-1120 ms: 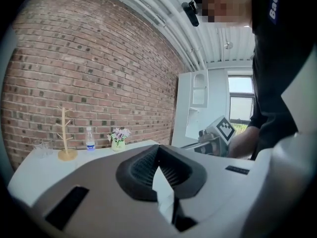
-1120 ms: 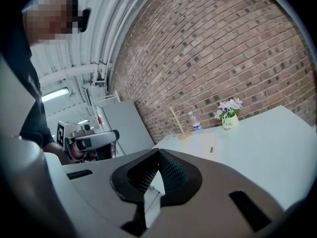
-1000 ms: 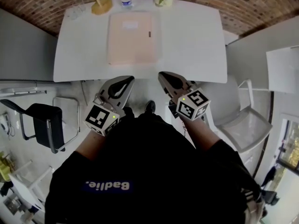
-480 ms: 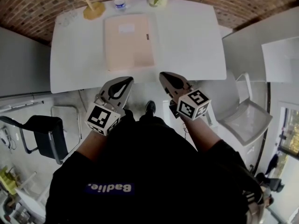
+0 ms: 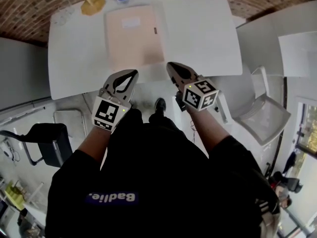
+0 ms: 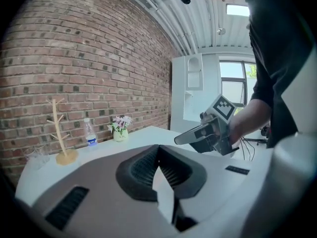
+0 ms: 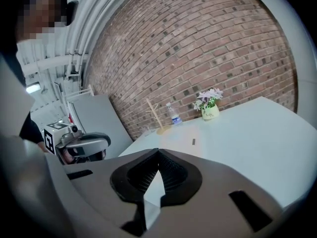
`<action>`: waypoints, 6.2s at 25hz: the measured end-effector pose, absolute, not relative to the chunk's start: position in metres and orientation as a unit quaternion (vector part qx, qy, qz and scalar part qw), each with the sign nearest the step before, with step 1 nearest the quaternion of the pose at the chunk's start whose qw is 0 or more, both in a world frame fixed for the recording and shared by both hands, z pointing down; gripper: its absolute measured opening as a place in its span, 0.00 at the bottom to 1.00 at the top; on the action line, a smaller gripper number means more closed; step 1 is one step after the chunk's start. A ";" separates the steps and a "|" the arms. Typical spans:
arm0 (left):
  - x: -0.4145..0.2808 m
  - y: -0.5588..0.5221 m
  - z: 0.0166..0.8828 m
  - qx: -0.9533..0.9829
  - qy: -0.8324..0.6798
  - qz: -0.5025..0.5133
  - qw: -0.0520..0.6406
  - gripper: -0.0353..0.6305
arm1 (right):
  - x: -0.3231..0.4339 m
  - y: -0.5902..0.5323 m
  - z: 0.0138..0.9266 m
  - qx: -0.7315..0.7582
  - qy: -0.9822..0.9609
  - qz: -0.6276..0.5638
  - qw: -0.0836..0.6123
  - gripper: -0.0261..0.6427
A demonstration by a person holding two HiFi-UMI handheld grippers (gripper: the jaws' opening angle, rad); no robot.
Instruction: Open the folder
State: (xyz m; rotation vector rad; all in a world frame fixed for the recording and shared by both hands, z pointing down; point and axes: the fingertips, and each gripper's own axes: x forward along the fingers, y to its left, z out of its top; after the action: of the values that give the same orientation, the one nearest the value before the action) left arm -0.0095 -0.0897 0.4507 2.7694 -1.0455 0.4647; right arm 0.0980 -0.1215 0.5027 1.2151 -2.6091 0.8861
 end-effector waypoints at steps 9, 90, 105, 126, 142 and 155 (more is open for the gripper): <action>-0.015 -0.104 0.517 0.907 -0.340 0.244 0.034 0.06 | 0.105 -0.146 0.568 0.431 -0.837 0.326 0.091 0.08; -0.061 -0.155 0.548 0.876 -0.436 0.147 0.144 0.10 | 0.111 -0.174 0.658 0.417 -0.820 0.280 0.274 0.08; -0.147 -0.146 0.529 0.798 -0.537 -0.036 0.270 0.08 | 0.110 -0.175 0.658 0.417 -0.817 0.258 0.303 0.08; -0.253 -0.133 0.575 0.656 -0.614 -0.197 0.392 0.06 | 0.108 -0.174 0.658 0.422 -0.811 0.245 0.323 0.08; -0.303 -0.128 0.640 0.570 -0.634 -0.205 0.481 0.06 | 0.108 -0.174 0.656 0.433 -0.804 0.231 0.336 0.08; -0.322 -0.130 0.681 0.528 -0.629 -0.230 0.522 0.06 | 0.107 -0.175 0.656 0.439 -0.797 0.234 0.343 0.08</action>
State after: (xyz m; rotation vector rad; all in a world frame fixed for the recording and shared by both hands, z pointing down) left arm -0.3224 -0.1305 0.6814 1.2638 -1.5070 -0.5510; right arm 0.1075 -0.1753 0.6563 1.1411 -2.0716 0.6094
